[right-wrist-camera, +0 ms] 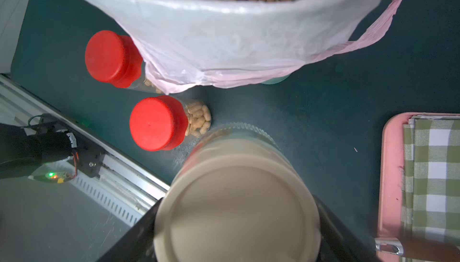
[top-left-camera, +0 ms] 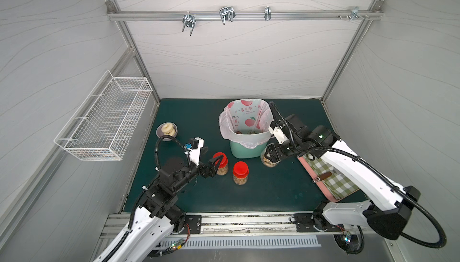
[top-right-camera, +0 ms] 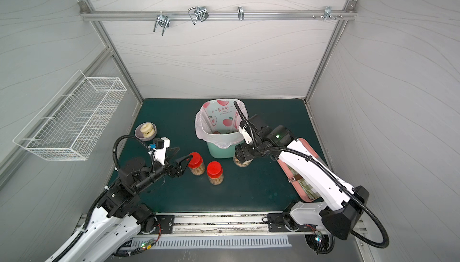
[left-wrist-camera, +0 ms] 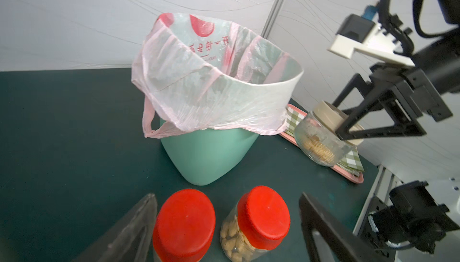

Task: Empty moldy peanuts from jars
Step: Pick up the jar from the center of the board.

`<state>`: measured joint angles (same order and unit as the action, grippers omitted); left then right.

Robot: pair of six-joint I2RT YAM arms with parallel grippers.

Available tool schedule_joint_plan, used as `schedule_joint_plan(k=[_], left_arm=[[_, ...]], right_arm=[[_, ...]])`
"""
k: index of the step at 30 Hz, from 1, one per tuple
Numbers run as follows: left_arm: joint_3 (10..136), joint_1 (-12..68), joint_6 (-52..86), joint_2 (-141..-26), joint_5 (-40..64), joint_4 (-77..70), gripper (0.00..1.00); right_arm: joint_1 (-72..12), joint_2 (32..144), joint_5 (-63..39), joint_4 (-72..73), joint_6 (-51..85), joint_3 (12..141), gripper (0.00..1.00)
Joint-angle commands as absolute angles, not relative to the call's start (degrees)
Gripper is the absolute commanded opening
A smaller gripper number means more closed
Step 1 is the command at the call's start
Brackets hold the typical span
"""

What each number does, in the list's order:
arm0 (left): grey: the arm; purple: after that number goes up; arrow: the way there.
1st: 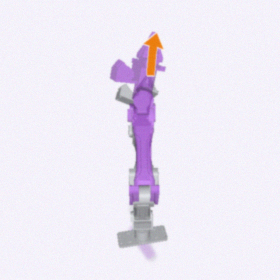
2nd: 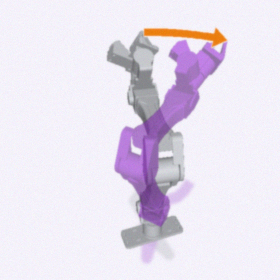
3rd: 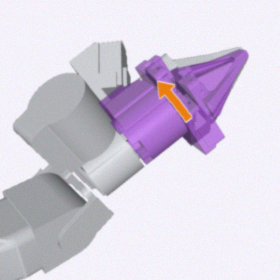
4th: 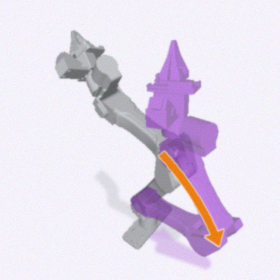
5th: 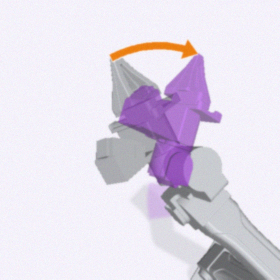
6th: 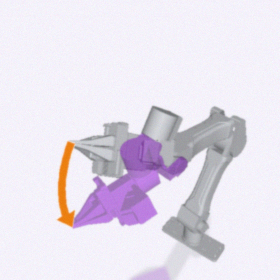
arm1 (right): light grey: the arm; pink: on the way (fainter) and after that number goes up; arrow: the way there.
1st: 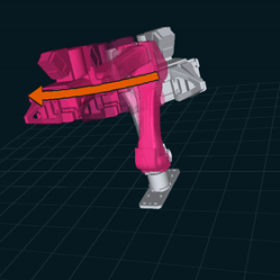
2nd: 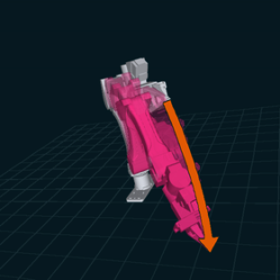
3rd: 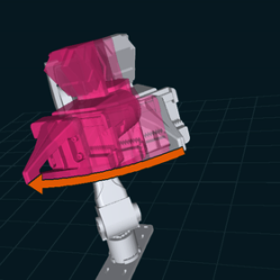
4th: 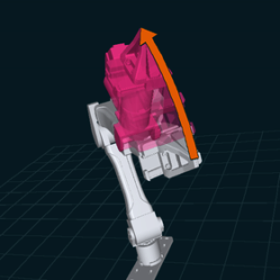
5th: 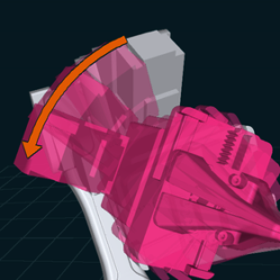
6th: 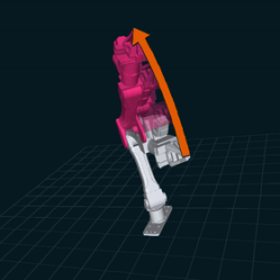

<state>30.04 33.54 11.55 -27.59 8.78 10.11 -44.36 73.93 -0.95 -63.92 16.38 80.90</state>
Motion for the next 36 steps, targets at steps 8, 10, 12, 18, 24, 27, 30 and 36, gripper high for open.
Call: schedule_joint_plan(k=[8, 10, 12, 18, 24, 27, 30, 36], left_arm=[[35.92, 46.45, 2.57, -34.87, 4.75, 5.94, 0.93], [36.74, 48.58, 1.92, -36.96, 4.5, 4.75, 0.96], [37.58, 50.24, 1.22, -38.64, 4.23, 3.96, 0.97], [37.83, 51.64, 0.57, -40.95, 4.11, 2.12, 1.0], [38.64, 51.68, 1.66, -42.48, 7.36, 0.35, 1.0], [39.46, 51.6, 1.84, -43.57, 8.85, 0.61, 1.0], [39.55, 51.67, 1.82, -44.18, 9.67, -0.04, 1.0], [41.11, 51.67, 2.75, -45.86, 13.55, -0.09, 1.0]], right_arm=[[-43.97, 78.23, -9.44, -71.54, 10.57, 93.86, 0.36], [-43.97, 79.42, -10.55, -72.92, 9.68, 96.24, 0.35], [-43.95, 80.63, -11.65, -74.13, 8.78, 98.61, 0.35], [-44.13, 83.0, -16.65, -76.08, 7.27, 103.81, 0.35], [-48.78, 84.81, -14.98, -77.52, 5.66, 107.9, 0.34], [-50.91, 85.45, -14.16, -77.44, 5.32, 109.22, 0.34], [-51.8, 86.67, -14.39, -77.8, 5.02, 110.07, 0.34], [-54.05, 87.97, -14.66, -78.14, 4.3, 111.0, 0.34]])
